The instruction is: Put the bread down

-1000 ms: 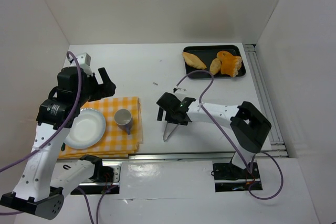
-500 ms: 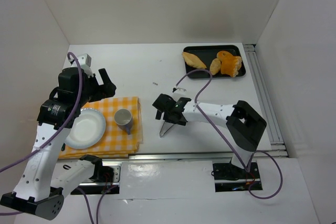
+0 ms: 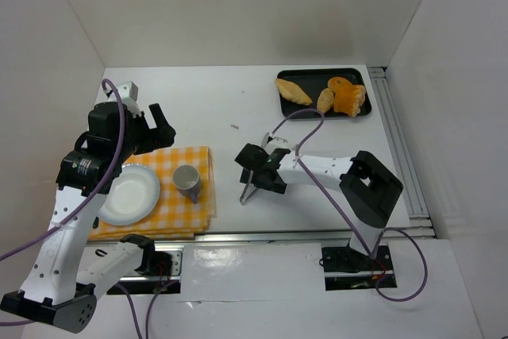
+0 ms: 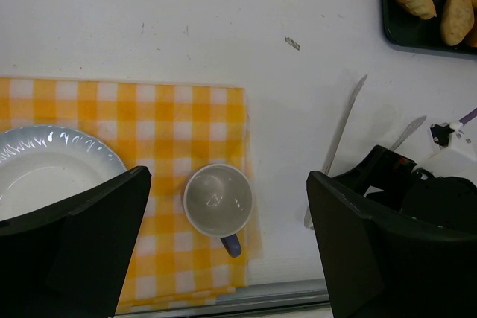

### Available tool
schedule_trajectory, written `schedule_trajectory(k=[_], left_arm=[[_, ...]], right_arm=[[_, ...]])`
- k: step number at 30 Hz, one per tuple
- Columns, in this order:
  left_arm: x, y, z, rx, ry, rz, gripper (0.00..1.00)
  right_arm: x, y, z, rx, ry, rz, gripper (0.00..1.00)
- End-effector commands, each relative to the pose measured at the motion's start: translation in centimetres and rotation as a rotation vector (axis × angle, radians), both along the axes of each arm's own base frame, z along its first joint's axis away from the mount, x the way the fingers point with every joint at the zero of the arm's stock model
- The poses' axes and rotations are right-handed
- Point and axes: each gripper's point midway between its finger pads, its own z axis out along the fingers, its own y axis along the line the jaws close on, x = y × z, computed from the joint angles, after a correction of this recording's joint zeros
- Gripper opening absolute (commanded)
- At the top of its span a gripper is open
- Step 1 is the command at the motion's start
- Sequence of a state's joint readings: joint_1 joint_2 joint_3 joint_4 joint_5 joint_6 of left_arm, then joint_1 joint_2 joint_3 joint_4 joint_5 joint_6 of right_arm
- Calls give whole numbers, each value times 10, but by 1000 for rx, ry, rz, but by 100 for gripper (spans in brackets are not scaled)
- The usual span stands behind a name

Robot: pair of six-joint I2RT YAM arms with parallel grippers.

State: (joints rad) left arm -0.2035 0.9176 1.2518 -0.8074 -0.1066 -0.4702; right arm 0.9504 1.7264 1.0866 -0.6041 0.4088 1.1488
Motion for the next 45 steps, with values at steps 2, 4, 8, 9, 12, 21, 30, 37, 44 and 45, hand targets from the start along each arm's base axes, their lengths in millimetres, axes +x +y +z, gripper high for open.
schedule_trajectory(k=[2,4,8,9,12,21,30,37,44,45], left_arm=[[2,3,15,4,-61,4,100],[2,3,15,4,-61,5,100],[2,3,15,4,-61,5,100],[2,3,15,4,-61,5,100],[2,3,15,4,-61,5,100],[2,3,11,6,-52,4,100],[2,3,11,14,-53,0,100],[0,4,14,12,-62,0,100],[-1,5,12,10,-53,12,100],[-1,5,12,10,-53,12,100]], right_arm=[[26,8,-7,-14,-46,3,100],[27,7,-18,-48,-35,9,100],[32,10,-14,-50,-48,5,100],[32,10,-9,-44,-56,13,100],[30,9,-2,-38,-84,16,100],[44,21,10,-127,-145,166,100],[55,26,-1,-296,-137,597,100],[57,25,-14,-213,-173,697,100],[66,28,-22,-211,-205,662,86],[67,27,-21,-219,-209,656,78]])
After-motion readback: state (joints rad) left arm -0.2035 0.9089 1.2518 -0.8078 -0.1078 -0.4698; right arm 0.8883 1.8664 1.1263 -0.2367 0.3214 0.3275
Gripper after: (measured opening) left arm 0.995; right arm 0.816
